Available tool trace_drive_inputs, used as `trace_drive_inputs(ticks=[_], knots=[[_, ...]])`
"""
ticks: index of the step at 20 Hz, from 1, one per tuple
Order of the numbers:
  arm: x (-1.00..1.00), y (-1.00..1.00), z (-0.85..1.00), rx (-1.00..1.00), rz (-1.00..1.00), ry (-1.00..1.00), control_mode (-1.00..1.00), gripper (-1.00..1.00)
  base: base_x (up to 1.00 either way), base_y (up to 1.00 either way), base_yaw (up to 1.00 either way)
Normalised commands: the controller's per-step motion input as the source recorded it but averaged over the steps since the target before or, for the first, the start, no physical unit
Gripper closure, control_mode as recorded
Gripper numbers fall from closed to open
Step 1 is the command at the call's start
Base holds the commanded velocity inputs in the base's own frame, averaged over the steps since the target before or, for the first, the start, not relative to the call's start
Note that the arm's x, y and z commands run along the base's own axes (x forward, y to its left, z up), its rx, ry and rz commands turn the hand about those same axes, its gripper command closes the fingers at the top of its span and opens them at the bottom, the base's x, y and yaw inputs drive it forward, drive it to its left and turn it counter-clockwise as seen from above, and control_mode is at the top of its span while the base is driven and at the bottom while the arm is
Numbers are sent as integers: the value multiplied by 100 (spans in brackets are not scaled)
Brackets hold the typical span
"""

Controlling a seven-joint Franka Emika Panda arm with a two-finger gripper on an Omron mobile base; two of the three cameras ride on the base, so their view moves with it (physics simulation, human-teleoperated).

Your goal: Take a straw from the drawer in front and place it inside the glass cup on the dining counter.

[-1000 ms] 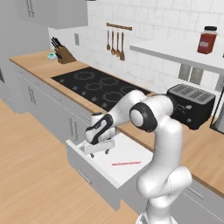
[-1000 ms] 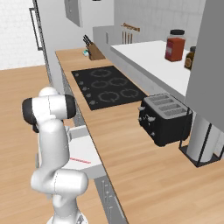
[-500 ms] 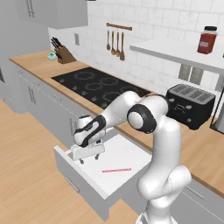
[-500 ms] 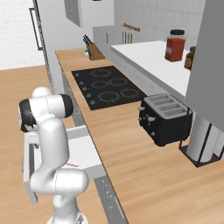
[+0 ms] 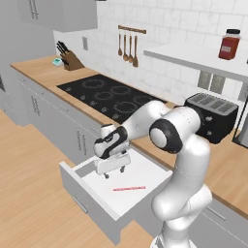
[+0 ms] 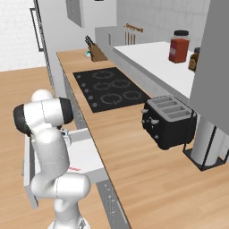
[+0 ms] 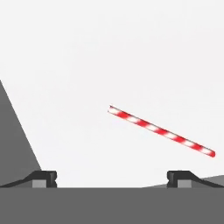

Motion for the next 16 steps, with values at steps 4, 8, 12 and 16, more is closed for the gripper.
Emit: trace_drive_inputs(ticks=[4, 8, 12, 16], knots=[[-23, -43, -2, 0, 27, 0, -100, -100, 0, 0, 0], [-5, -11, -15, 0, 31, 0, -100, -100, 0, 0, 0], [0, 0, -23, 0, 27, 0, -100, -100, 0, 0, 0], [0, 0, -36, 0, 25, -3, -100, -100, 0, 0, 0]])
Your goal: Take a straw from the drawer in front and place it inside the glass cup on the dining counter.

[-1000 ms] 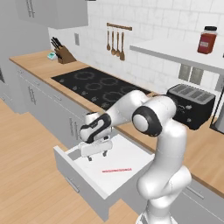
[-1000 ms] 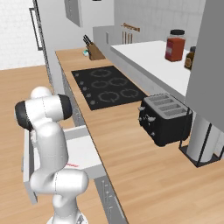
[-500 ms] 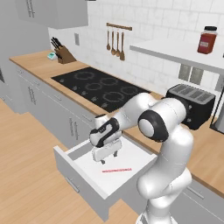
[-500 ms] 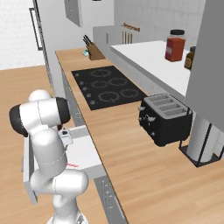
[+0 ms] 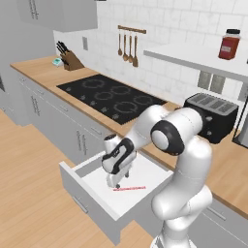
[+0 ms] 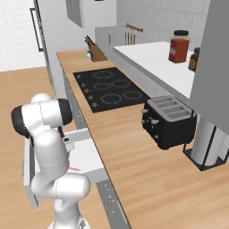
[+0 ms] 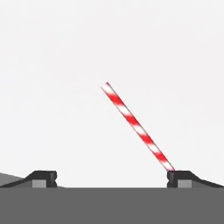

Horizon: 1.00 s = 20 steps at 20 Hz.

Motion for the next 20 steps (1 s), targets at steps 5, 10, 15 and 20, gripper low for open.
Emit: trace_drive_inputs(ticks=[5, 10, 15, 20], knots=[[0, 3, -43, 0, 20, -8, -100, -100, 0, 0, 0], [4, 0, -34, 0, 11, -6, -100, -100, 0, 0, 0], [26, 0, -21, 2, 7, -2, -100, -100, 0, 0, 0], [30, 0, -16, 3, 6, 0, -100, -100, 0, 0, 0]])
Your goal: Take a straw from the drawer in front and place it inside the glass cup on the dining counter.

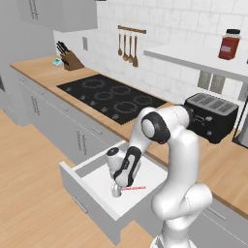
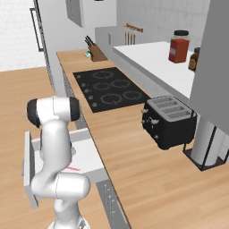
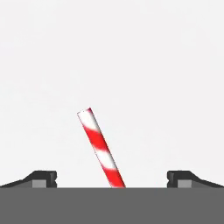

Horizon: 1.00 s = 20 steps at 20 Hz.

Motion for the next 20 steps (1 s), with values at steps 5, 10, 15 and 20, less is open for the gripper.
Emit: trace_drive_inputs(ticks=[5, 10, 15, 20], knots=[[13, 0, -32, 3, 5, 0, -100, -100, 0, 0, 0], [1, 4, -51, 3, 4, 0, -100, 100, 0, 0, 0], [-2, 5, -49, 5, 4, 0, -100, 100, 0, 0, 0], [-2, 8, -29, 7, 1, 0, -100, 100, 0, 0, 0]])
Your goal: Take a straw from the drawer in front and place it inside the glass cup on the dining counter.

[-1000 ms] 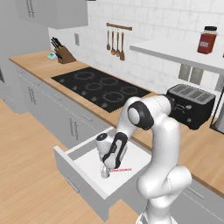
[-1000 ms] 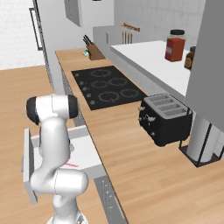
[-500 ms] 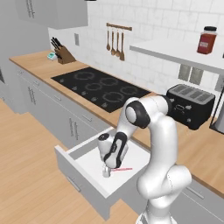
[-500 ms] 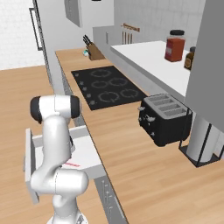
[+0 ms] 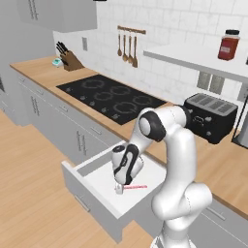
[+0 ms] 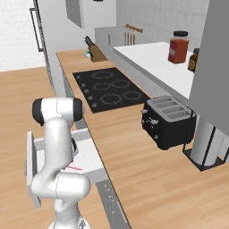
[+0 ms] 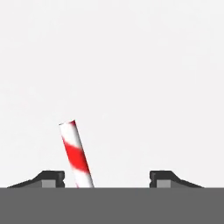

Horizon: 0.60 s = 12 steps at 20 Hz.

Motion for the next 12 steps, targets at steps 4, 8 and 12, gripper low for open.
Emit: trace_drive_inputs(ticks=[4, 8, 12], knots=[[0, 29, -3, 8, 0, 0, -100, 100, 0, 0, 0], [-2, 29, 0, 3, 0, 0, -100, 100, 0, 0, 0], [-10, 31, 3, 0, 0, -2, -100, 100, 0, 0, 0]])
